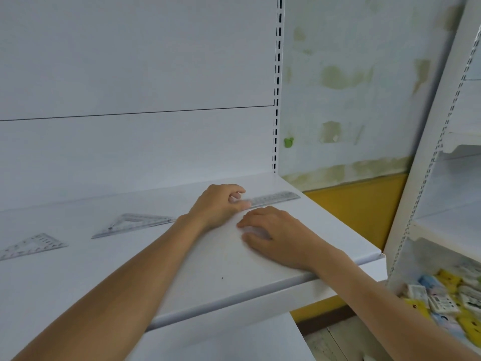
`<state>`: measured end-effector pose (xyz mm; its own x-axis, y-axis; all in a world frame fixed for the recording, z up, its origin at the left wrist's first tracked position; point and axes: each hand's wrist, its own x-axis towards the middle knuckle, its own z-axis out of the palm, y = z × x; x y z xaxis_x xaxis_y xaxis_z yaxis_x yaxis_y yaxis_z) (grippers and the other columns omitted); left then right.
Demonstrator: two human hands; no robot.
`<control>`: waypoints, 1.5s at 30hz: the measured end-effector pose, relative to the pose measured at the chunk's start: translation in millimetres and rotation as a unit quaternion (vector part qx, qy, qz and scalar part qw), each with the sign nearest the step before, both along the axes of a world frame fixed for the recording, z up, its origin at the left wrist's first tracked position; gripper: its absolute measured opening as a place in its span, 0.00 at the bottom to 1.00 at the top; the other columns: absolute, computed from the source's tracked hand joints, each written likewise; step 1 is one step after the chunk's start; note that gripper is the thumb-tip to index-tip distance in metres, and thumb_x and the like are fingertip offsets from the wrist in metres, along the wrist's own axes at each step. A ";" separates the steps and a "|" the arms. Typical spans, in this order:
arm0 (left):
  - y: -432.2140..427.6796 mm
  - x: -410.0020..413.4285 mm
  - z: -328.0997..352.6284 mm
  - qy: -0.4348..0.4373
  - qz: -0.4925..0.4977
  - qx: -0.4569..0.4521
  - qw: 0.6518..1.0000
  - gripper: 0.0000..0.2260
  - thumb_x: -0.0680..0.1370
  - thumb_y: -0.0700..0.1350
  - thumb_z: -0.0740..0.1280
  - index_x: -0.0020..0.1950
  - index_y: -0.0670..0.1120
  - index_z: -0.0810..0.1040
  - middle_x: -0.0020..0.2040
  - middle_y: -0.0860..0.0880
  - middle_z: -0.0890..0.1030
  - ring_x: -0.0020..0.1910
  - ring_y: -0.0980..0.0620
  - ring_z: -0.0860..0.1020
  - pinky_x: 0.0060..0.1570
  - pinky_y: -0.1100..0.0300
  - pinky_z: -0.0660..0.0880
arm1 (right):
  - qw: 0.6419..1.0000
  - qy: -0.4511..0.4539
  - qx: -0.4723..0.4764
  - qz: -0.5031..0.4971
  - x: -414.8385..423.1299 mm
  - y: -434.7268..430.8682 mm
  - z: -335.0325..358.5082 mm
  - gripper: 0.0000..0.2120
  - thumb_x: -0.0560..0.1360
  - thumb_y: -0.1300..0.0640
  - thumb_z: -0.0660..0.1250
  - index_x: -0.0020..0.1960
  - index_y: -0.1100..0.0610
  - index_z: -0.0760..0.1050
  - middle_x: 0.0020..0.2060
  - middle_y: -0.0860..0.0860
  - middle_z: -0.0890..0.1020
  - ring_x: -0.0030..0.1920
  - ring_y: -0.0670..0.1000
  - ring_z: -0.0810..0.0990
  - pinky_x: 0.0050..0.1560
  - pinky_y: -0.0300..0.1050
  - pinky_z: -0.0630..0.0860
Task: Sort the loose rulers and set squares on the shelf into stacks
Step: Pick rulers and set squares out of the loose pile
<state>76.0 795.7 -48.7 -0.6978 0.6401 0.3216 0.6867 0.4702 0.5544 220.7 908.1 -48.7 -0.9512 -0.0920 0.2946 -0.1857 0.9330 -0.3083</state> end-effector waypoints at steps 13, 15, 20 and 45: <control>-21.5 6.8 3.2 0.072 0.128 -0.136 0.980 0.25 0.71 0.63 0.65 0.64 0.51 0.71 0.60 0.51 0.76 0.60 0.50 0.73 0.56 0.54 0.68 | 1.000 -0.012 -0.010 -0.017 0.0 -0.1 -0.3 0.15 0.77 0.47 0.59 0.63 0.46 0.72 0.65 0.42 0.72 0.65 0.44 0.65 0.61 0.36 0.59; -19.1 11.6 2.0 0.107 0.143 -0.136 0.975 0.28 0.70 0.65 0.64 0.64 0.49 0.70 0.61 0.49 0.75 0.60 0.48 0.72 0.57 0.53 0.66 | 1.000 -0.011 -0.009 -0.016 0.4 1.2 1.6 0.15 0.77 0.47 0.59 0.63 0.46 0.73 0.65 0.42 0.72 0.66 0.45 0.66 0.62 0.37 0.59; -28.1 27.3 12.7 0.196 0.171 -0.113 0.959 0.28 0.73 0.65 0.58 0.63 0.46 0.71 0.60 0.46 0.74 0.62 0.45 0.68 0.59 0.51 0.62 | 0.999 0.017 0.027 -0.039 5.1 -0.6 5.8 0.21 0.75 0.47 0.63 0.67 0.47 0.68 0.67 0.45 0.71 0.68 0.46 0.65 0.65 0.38 0.59; -629.9 110.7 19.5 0.092 0.377 -0.029 0.921 0.09 0.75 0.44 0.67 0.55 0.46 0.78 0.51 0.50 0.77 0.48 0.55 0.75 0.46 0.63 0.68 | 0.976 0.097 -0.093 0.170 -89.1 -482.4 48.4 0.20 0.74 0.57 0.64 0.66 0.56 0.68 0.60 0.53 0.76 0.60 0.52 0.73 0.59 0.45 0.70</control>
